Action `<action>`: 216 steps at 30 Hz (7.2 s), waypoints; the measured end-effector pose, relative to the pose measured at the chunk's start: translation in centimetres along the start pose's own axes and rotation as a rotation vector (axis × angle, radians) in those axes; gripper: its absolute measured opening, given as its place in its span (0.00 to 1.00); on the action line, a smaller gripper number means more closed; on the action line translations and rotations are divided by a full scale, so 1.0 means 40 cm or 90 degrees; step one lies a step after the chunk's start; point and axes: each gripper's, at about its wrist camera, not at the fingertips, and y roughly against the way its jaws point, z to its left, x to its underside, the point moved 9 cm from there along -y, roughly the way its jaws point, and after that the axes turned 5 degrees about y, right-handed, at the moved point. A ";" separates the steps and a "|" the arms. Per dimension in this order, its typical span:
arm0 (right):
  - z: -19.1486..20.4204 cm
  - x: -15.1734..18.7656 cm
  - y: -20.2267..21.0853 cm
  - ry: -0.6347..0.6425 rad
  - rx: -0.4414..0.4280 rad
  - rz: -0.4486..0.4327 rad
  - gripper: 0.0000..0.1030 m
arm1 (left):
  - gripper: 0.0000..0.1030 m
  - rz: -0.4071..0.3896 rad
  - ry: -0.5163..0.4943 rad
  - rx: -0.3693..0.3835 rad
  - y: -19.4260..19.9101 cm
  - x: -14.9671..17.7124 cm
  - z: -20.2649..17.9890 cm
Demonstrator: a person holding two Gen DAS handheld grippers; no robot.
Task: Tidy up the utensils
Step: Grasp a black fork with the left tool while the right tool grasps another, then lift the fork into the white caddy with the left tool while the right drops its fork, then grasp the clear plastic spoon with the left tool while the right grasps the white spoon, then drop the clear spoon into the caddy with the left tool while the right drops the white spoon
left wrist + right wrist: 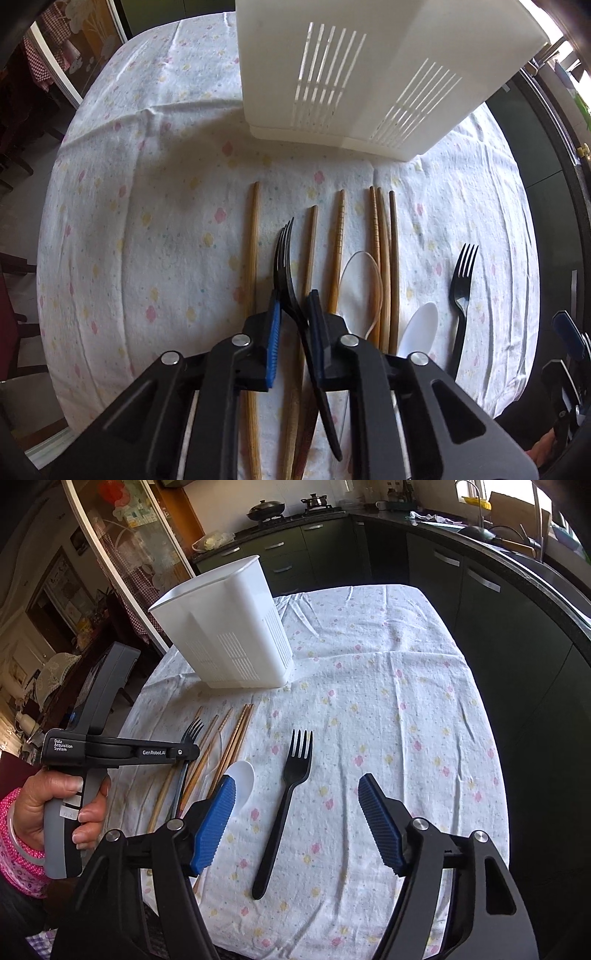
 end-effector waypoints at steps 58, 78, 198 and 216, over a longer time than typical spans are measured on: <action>0.107 -0.160 0.049 0.015 -0.053 -0.107 0.10 | 0.04 -0.475 -0.102 0.254 0.643 -0.255 -0.128; 0.148 -0.295 0.123 0.021 -0.087 -0.205 0.10 | 0.04 -0.558 -0.051 0.354 0.500 -0.411 -0.132; 0.148 0.046 -0.233 0.023 -0.180 0.053 0.04 | 0.08 -0.032 -0.169 0.147 0.088 0.087 -0.065; 0.140 -0.158 0.083 0.047 -0.104 -0.233 0.02 | 0.08 -0.200 -0.188 0.209 0.362 -0.004 -0.102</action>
